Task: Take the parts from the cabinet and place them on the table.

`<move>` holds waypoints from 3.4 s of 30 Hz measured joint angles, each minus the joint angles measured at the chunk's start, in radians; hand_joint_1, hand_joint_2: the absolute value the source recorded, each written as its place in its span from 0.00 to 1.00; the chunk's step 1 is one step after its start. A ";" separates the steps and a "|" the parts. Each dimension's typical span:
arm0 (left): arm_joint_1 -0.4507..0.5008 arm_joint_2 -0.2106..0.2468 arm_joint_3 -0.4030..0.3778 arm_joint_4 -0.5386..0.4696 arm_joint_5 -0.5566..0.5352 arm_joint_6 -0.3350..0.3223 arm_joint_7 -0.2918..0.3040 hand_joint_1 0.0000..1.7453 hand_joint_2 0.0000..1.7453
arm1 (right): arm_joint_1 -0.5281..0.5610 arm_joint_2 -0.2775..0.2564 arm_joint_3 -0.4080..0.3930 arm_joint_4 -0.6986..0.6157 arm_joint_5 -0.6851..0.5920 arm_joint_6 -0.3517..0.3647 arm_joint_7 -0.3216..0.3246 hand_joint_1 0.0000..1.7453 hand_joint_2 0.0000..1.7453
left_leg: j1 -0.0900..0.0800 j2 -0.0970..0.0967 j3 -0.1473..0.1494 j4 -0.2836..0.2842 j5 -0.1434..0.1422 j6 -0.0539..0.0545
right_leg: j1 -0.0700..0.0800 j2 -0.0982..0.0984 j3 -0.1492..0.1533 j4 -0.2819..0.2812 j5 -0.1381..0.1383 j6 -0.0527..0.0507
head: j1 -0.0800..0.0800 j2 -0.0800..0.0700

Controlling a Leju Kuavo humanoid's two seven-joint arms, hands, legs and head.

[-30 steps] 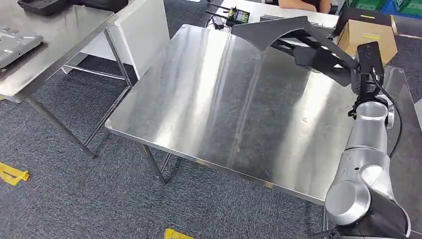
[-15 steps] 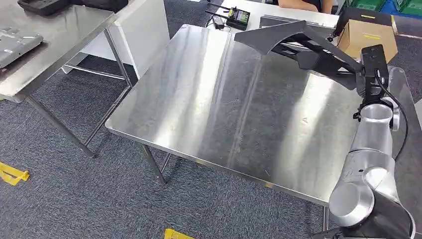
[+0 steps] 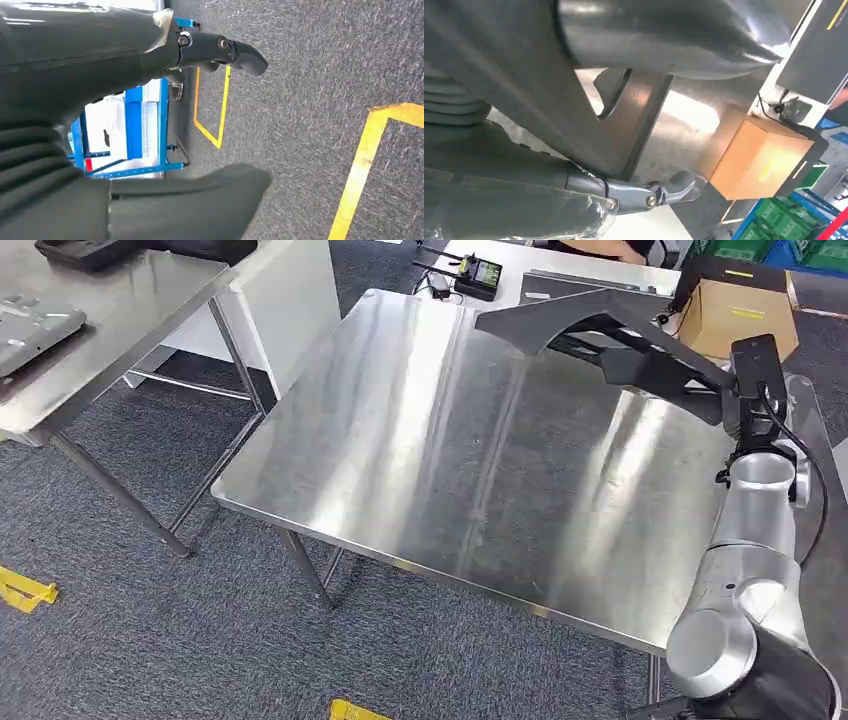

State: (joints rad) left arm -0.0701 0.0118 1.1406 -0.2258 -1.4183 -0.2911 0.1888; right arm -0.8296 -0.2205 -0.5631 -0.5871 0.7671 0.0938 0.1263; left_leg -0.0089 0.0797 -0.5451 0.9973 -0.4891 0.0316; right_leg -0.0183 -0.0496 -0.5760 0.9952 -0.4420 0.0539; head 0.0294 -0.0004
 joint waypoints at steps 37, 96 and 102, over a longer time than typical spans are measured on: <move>-0.021 0.022 0.001 -0.003 -0.015 -0.026 0.042 0.00 0.00 | 0.101 -0.122 0.299 0.059 0.305 0.327 -0.055 0.00 0.00 | 0.001 -0.002 -0.001 0.000 0.000 0.000 | 0.001 -0.002 0.001 0.000 0.000 0.000 | 0.000 0.000; -0.039 -0.019 0.066 -0.002 0.021 -0.057 0.021 0.00 0.00 | -0.067 -0.014 0.393 0.215 0.634 0.343 0.062 0.00 0.00 | 0.001 0.000 -0.001 0.000 0.000 0.000 | 0.001 -0.001 0.000 0.000 0.000 0.000 | 0.000 0.000; -0.040 -0.019 0.066 -0.002 0.021 -0.057 0.021 0.00 0.00 | -0.067 -0.019 0.398 0.218 0.633 0.344 0.062 0.00 0.00 | 0.001 0.000 0.000 0.000 0.000 0.000 | 0.001 -0.001 0.000 0.000 0.000 0.000 | 0.000 0.000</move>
State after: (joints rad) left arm -0.1106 -0.0072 1.2070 -0.2281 -1.3970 -0.3479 0.2094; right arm -0.8969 -0.2392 -0.1652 -0.3693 1.4004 0.4376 0.1884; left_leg -0.0081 0.0794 -0.5454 0.9974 -0.4888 0.0314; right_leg -0.0170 -0.0502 -0.5759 0.9952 -0.4421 0.0538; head 0.0294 -0.0004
